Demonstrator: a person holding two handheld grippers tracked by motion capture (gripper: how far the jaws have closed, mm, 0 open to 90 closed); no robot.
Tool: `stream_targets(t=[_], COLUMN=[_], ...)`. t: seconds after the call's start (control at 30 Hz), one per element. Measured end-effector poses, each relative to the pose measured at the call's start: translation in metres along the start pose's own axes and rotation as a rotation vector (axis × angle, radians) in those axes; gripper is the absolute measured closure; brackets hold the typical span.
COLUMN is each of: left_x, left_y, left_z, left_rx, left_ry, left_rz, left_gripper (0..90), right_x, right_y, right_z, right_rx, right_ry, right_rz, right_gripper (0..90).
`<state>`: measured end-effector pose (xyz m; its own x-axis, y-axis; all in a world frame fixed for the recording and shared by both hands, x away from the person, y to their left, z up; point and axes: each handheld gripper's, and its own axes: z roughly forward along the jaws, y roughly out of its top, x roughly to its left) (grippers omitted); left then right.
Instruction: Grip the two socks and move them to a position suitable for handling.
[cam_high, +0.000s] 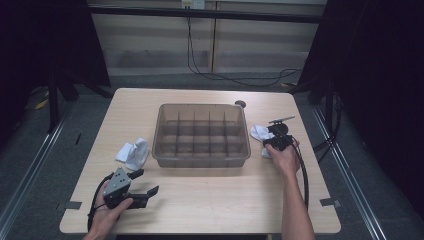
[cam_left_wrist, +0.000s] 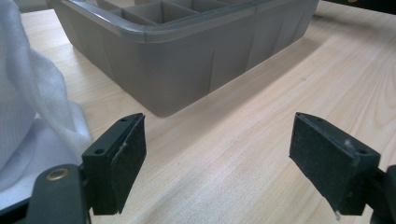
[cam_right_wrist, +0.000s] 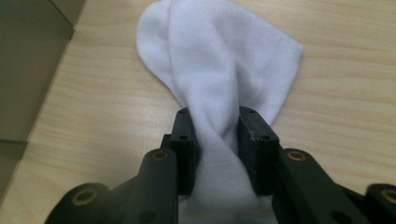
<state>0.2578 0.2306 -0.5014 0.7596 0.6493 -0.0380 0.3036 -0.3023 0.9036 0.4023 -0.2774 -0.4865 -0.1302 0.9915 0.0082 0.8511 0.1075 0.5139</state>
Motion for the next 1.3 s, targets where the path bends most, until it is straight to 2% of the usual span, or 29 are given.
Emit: stream_targets(t=[0.13,0.53,0.77,0.8,1.0,1.13,1.3], left_x=[0.0,0.002,0.002,0.002,0.002,0.002,0.003], left_y=[0.0,0.001,0.001,0.001,0.001,0.001,0.0], left_z=[0.0,0.002,0.002,0.002,0.002,0.002,0.001], left_rx=[0.001,-0.001,0.002,0.0,0.002,0.0,0.005], left_ry=[0.001,0.018,0.013,0.012,0.012,0.012,0.019], left_rz=[-0.003,-0.008,-0.002,-0.006,-0.001,-0.005,-0.007], left_gripper=[18.6,18.6,18.6,18.6,18.6,18.6,18.6], right_x=[0.0,-0.002,-0.006,-0.007,-0.011,-0.017,-0.024], right_y=[0.002,0.001,-0.001,-0.001,0.0,-0.001,-0.002], right_z=[0.0,-0.005,-0.01,-0.013,-0.023,-0.033,-0.04], right_rx=[0.014,0.046,0.029,0.02,-0.006,-0.03,-0.042], right_ry=[-0.006,0.037,0.081,0.096,0.128,0.17,0.185], right_rz=[0.012,0.049,0.062,0.078,0.093,0.111,0.136], right_gripper=[73.5,77.2,77.3,77.2,77.2,77.2,77.2])
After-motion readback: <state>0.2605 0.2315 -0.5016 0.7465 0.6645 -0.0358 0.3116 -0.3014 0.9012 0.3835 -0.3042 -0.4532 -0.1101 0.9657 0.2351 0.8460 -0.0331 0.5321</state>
